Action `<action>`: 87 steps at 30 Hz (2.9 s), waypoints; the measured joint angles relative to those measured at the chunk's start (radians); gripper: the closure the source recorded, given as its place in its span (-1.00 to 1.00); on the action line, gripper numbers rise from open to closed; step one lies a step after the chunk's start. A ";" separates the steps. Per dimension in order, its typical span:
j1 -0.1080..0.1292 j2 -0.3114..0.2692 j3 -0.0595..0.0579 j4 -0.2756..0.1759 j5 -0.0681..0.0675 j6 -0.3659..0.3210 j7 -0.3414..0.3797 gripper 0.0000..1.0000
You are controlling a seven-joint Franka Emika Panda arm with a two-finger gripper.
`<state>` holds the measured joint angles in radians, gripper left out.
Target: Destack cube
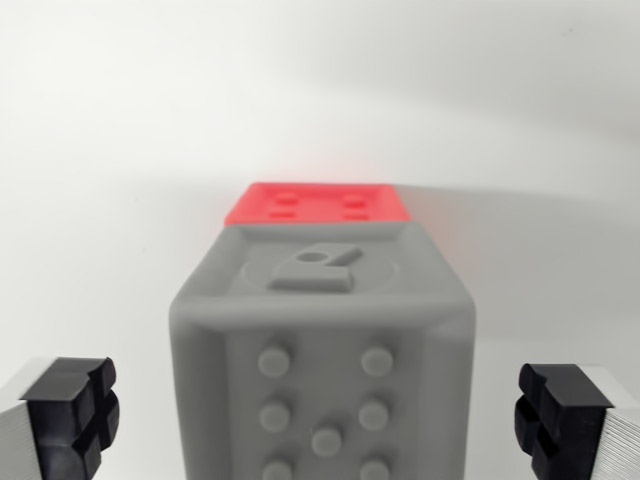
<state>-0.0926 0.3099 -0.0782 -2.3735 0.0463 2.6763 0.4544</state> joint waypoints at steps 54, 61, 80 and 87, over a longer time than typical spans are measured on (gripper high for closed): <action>-0.007 0.062 0.009 0.007 0.008 0.055 -0.008 1.00; -0.007 0.040 0.008 0.005 0.008 0.038 -0.007 1.00; -0.003 -0.086 0.000 -0.003 -0.007 -0.072 0.002 1.00; 0.012 -0.099 0.004 -0.018 -0.013 -0.076 0.006 1.00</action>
<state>-0.0802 0.2109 -0.0740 -2.3918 0.0338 2.6007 0.4601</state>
